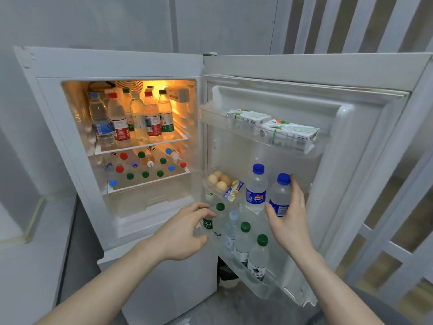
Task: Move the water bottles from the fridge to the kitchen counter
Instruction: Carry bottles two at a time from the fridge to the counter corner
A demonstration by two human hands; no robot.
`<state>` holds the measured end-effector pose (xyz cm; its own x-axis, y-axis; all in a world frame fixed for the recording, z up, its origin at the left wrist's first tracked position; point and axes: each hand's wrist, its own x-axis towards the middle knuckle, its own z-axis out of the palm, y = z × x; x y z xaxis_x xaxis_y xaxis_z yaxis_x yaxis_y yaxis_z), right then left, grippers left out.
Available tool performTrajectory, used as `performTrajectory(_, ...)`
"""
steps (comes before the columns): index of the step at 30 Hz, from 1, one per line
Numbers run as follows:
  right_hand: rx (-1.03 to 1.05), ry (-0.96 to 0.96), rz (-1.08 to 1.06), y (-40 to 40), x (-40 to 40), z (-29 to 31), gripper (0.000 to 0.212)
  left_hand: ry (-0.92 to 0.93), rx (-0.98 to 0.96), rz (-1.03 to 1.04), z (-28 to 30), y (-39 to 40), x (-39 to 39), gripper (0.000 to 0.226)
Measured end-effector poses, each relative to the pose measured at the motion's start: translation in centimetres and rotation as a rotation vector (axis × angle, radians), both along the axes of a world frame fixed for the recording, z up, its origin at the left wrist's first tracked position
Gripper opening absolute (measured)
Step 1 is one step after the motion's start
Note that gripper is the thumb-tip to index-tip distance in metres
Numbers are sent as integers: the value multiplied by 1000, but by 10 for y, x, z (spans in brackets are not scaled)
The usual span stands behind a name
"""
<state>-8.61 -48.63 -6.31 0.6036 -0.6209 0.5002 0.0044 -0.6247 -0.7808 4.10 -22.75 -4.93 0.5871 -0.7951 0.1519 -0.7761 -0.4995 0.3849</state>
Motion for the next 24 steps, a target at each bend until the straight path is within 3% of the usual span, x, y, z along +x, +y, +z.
performTrajectory(10, 48, 13, 16, -55, 15, -12, 73, 25, -150, -20, 27, -90, 15, 53)
performTrajectory(24, 72, -1, 106, -101, 19, -15, 70, 304, -411, 101, 19, -225, 27, 73)
